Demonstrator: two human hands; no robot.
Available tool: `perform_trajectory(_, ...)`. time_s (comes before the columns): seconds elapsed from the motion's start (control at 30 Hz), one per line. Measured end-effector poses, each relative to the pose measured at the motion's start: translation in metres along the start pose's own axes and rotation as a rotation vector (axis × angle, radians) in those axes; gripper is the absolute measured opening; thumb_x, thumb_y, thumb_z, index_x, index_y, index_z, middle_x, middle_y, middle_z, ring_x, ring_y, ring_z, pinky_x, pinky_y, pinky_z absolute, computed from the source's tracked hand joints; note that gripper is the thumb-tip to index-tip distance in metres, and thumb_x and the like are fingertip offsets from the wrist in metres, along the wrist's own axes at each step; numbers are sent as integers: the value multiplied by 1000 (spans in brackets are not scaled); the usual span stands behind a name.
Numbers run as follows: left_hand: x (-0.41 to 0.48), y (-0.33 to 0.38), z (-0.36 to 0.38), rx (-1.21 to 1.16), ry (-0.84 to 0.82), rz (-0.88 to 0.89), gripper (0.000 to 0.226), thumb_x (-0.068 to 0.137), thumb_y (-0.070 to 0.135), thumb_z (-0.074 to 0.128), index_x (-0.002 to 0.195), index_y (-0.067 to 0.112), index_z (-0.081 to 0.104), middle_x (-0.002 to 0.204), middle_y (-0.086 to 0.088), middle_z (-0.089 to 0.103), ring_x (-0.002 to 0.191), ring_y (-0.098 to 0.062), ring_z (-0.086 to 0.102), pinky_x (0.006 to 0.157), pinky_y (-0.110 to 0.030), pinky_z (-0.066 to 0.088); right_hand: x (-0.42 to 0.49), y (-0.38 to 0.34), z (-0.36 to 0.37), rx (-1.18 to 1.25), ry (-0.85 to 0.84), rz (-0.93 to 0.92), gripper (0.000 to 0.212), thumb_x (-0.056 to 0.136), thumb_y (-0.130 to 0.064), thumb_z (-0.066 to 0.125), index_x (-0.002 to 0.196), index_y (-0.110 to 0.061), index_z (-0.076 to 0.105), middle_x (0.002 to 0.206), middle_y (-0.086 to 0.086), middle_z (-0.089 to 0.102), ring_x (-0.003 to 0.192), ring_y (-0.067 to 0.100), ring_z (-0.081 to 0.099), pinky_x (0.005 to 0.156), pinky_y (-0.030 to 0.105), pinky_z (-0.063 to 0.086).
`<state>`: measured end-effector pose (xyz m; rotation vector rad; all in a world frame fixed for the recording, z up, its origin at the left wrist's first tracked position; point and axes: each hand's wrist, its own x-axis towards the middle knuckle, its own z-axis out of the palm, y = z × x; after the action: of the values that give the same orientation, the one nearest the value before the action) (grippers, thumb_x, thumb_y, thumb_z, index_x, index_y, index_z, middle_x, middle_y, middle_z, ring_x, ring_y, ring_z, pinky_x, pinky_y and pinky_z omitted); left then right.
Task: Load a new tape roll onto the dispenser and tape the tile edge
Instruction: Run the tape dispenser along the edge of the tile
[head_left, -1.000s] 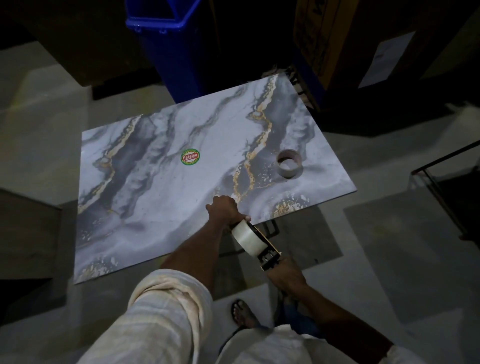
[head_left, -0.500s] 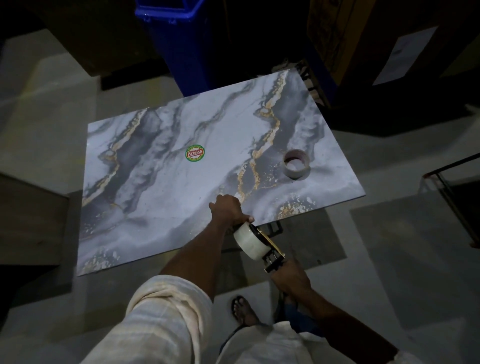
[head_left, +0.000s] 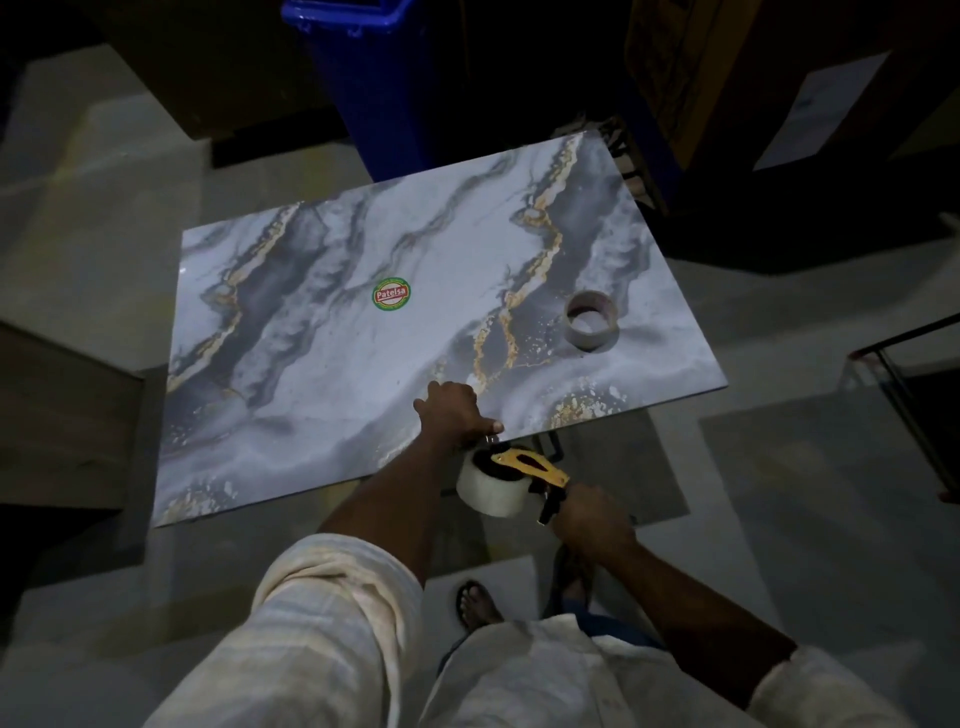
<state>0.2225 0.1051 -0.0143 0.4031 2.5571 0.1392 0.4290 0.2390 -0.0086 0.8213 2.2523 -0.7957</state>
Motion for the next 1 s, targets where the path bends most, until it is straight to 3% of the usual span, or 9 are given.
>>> perform_trajectory(0.07,-2,-1,5,33,4,-22,64,67,77,73,97,20,72,108,-4,66,122,-31,48,93,-48,40,20,12,0,-127,-3,3,39,87,-42,58,116,-16,68,120,8,68,108,28,65,91,37,54)
perform_trajectory(0.13,-3,-5,9,13,33,-28,68,68,79,70,101,20,72,112,-5,65,121,-30,48,93,-48,40,42,31,3,-196,-15,63,37,90,-33,57,121,-13,65,128,10,64,114,28,63,94,37,53)
perform_trajectory(0.37,0,-10,4,-75,7,-25,65,67,79,73,86,17,73,97,-4,68,106,-24,52,91,-46,43,17,16,-30,-527,106,-157,26,87,-24,57,111,-20,66,112,5,71,101,26,69,83,33,52)
perform_trajectory(0.5,8,-19,0,-256,-2,-98,68,57,72,86,76,9,71,81,-8,73,83,-24,68,68,-36,51,-6,5,-37,-601,175,-243,28,83,-22,56,109,-21,65,106,6,71,97,28,69,78,32,52)
perform_trajectory(0.57,8,-19,3,-276,9,-86,64,58,69,87,75,10,69,82,-8,73,82,-23,68,66,-35,49,-17,11,-43,-639,203,-237,28,82,-25,57,109,-21,65,105,5,71,97,27,69,77,31,52)
perform_trajectory(0.7,1,-24,8,-316,79,-88,49,69,58,85,74,12,68,82,-8,74,85,-25,70,73,-36,54,-46,33,-58,-673,254,-161,30,85,-25,55,113,-24,65,105,2,71,95,23,70,74,29,51)
perform_trajectory(0.83,-7,-29,12,-267,132,-94,56,75,67,73,79,11,73,80,-8,74,86,-27,71,76,-37,58,-73,60,-77,-701,291,-12,29,79,-25,57,105,-26,69,104,-2,69,93,19,70,73,28,54)
perform_trajectory(1.0,-21,-20,13,-122,147,-16,52,90,58,61,109,12,74,111,-10,72,112,-32,62,92,-42,52,-109,87,-78,-662,358,166,24,80,-24,58,98,-30,72,96,-8,70,85,13,70,59,23,47)
